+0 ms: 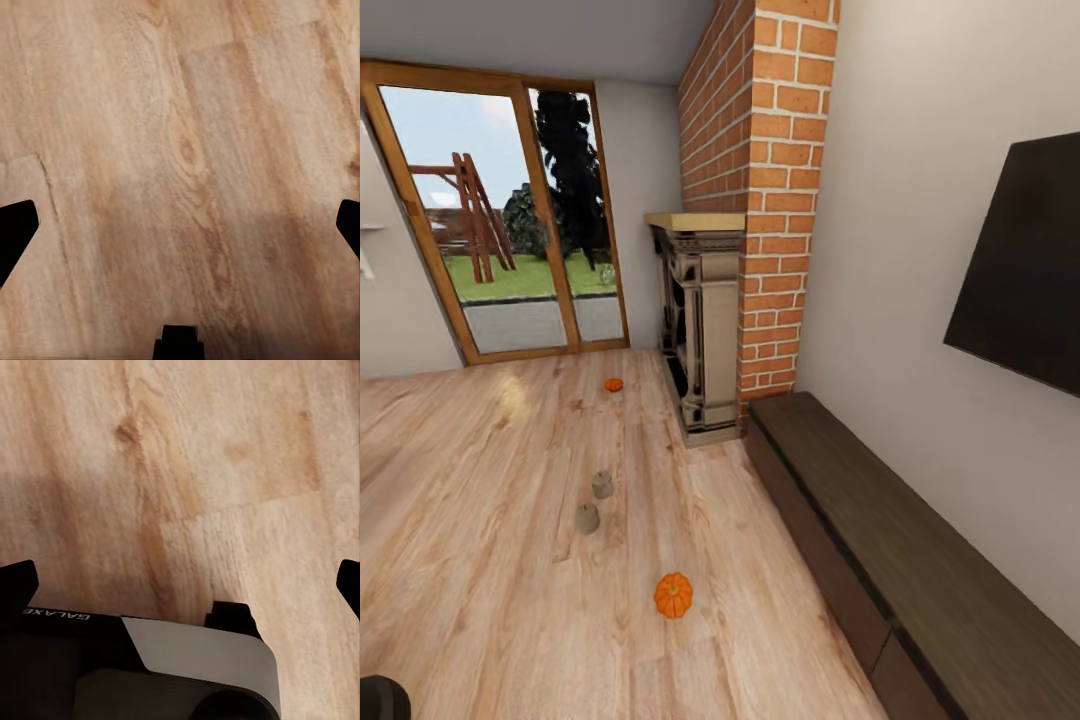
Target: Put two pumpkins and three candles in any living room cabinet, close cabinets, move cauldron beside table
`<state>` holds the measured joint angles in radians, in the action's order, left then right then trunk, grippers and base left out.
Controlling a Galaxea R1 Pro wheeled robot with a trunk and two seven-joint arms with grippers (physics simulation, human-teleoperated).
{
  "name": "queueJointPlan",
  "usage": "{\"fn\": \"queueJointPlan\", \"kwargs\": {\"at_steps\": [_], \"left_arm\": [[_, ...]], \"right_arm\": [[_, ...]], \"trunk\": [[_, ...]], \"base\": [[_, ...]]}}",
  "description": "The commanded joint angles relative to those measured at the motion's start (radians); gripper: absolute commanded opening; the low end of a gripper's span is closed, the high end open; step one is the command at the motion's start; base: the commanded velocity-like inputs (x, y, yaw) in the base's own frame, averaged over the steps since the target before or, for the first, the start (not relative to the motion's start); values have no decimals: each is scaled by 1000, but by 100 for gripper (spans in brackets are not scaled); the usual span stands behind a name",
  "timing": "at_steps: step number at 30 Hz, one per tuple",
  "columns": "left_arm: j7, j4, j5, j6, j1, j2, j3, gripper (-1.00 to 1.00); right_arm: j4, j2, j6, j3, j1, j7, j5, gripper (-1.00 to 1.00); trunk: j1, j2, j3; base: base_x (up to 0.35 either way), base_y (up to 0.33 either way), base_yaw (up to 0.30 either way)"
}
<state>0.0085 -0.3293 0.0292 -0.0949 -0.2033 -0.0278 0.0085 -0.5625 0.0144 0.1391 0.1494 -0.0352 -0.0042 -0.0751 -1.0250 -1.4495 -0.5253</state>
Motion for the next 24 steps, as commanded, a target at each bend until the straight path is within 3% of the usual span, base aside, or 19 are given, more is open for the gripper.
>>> {"fn": "queueJointPlan", "kwargs": {"at_steps": [1, 24], "left_arm": [[1, 1, 3, -3, -1, 0, 1, 100], [1, 1, 3, -3, -1, 0, 1, 100]], "right_arm": [[-2, -1, 5, 2, 0, 0, -8, 100], [-2, -1, 5, 4, 0, 0, -8, 100]], "trunk": [[0, -1, -1], [0, -1, -1]], "base": [[0, 0, 290], [17, 0, 290]]}}
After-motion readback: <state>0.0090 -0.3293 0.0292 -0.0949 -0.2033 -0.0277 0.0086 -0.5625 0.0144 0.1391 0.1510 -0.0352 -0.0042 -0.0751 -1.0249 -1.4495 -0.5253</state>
